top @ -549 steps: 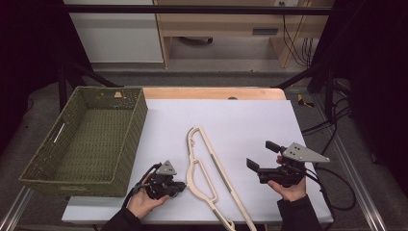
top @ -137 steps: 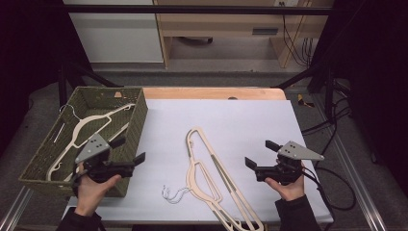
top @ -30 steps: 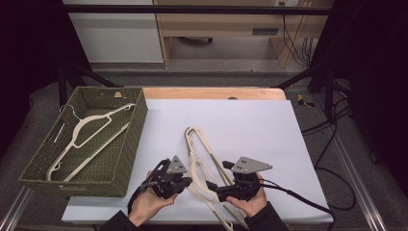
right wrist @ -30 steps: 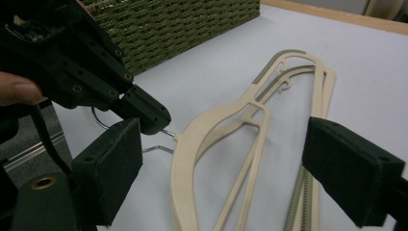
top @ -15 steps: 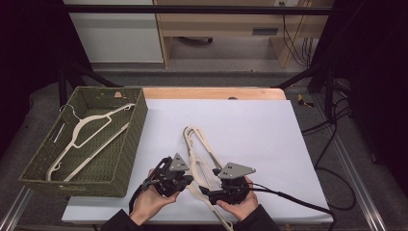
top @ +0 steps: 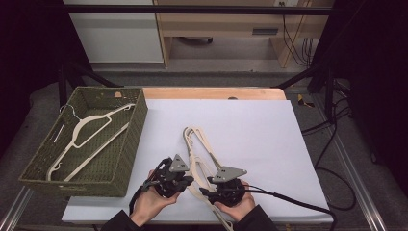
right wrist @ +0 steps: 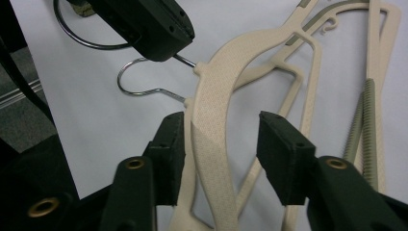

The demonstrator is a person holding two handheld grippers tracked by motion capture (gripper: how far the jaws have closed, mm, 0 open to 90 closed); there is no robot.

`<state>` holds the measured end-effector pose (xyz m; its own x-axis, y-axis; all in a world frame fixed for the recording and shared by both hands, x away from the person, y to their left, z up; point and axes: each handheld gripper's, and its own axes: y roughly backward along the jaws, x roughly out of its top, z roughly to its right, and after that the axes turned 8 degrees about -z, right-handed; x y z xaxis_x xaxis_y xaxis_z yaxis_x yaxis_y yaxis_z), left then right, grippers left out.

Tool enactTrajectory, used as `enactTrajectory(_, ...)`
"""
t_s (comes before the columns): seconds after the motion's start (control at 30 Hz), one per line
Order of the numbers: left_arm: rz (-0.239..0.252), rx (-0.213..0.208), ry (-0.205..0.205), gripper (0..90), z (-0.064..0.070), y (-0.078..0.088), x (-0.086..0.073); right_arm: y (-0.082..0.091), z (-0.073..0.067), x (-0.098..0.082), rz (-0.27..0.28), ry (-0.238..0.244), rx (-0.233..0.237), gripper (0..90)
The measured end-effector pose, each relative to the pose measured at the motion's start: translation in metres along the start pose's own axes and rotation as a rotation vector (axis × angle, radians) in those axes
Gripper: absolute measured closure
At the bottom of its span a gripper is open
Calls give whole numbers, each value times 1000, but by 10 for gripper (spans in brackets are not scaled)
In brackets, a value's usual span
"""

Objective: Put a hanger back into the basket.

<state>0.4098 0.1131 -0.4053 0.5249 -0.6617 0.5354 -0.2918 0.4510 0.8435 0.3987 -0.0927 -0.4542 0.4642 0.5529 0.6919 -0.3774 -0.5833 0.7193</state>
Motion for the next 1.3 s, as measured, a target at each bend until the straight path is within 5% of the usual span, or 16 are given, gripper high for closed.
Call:
enactTrajectory(0.23,-2,2,1,885,1,-1,-1,-4,-1,-2,-25,21,34,728)
enactTrajectory(0.47,32,-21,-4,863,-1,4,-3,-3,-2,-2,-14,34,34,739)
enactTrajectory(0.57,69,-36,-8,769,-1,13,-3,-1,0,-1,-9,43,25,741)
enactTrajectory(0.93,333,46,11,313,-23,76,-14,14,6,5,-6,19,11,751)
enactTrajectory(1.3,378,85,70,210,-52,82,-27,27,14,10,-15,11,-39,761)
